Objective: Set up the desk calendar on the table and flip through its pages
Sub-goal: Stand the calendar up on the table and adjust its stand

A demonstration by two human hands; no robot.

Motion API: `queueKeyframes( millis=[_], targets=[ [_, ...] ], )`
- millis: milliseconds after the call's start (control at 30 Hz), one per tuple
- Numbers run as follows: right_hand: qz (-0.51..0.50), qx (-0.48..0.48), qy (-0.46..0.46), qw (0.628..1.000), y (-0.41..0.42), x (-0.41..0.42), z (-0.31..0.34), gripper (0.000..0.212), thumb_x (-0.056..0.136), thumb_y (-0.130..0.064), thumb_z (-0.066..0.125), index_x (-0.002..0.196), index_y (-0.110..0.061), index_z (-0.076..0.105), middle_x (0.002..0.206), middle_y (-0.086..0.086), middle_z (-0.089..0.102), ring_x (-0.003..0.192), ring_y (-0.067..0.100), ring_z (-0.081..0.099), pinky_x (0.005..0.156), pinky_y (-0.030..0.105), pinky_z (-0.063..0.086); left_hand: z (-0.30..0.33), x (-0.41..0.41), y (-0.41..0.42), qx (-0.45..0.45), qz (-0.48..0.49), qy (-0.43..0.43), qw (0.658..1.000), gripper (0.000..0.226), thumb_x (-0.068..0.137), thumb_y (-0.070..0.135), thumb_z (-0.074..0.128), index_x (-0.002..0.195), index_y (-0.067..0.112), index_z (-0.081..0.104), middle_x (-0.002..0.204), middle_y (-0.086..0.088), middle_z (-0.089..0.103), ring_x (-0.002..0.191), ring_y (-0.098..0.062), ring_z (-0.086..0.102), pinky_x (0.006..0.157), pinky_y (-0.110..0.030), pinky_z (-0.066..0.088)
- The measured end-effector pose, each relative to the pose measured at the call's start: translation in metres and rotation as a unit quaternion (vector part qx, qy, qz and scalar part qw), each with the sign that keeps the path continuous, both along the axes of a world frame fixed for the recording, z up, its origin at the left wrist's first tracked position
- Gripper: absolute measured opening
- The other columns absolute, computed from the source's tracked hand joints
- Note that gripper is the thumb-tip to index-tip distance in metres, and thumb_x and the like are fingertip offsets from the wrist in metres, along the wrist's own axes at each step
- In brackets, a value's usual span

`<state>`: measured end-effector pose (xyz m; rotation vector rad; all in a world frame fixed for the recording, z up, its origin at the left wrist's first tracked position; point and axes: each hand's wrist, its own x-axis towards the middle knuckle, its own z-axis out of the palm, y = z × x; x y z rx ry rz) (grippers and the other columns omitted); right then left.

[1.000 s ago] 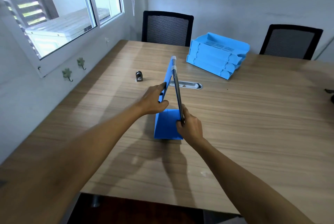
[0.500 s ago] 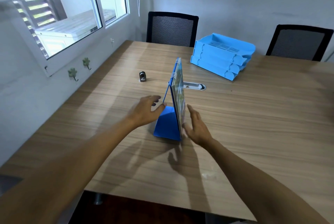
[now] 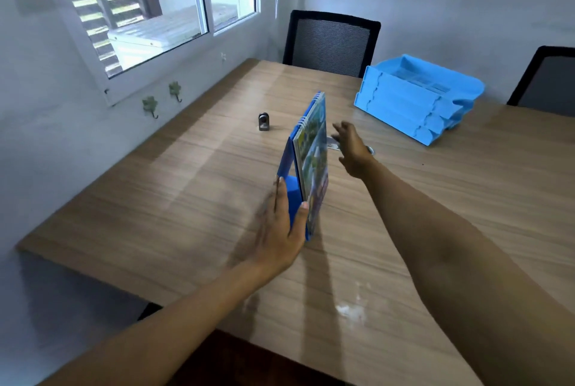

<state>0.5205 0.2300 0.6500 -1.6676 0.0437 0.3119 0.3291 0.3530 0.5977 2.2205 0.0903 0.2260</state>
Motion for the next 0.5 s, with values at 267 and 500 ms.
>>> queueKeyframes(
  millis=[267, 500],
  targets=[
    [0.041, 0.019, 0.02, 0.999, 0.003, 0.022, -0.008, 0.062, 0.095, -0.054, 0.014, 0.143, -0.027, 0.042, 0.151, 0.005, 0.04, 0.143, 0.024, 0.026, 0.112, 0.051, 0.013, 0.002, 0.003, -0.02, -0.112, -0.048, 0.045, 0.992, 0.075, 0.09, 0.051, 0.025, 0.154, 0.022, -0.001, 0.163, 0.002, 0.009, 0.149, -0.011, 0.011, 0.123, -0.037, 0.017],
    [0.024, 0.023, 0.011, 0.999, -0.007, 0.018, -0.007, 0.054, 0.097, -0.049, 0.015, 0.125, -0.024, 0.054, 0.129, 0.006, 0.051, 0.129, 0.024, 0.041, 0.109, 0.048, 0.02, -0.001, 0.005, -0.019, -0.122, -0.044, 0.058, 0.99, 0.076, 0.091, 0.057, 0.023, 0.154, 0.024, -0.006, 0.163, 0.008, 0.004, 0.15, -0.011, 0.006, 0.122, -0.041, 0.017]
  ],
)
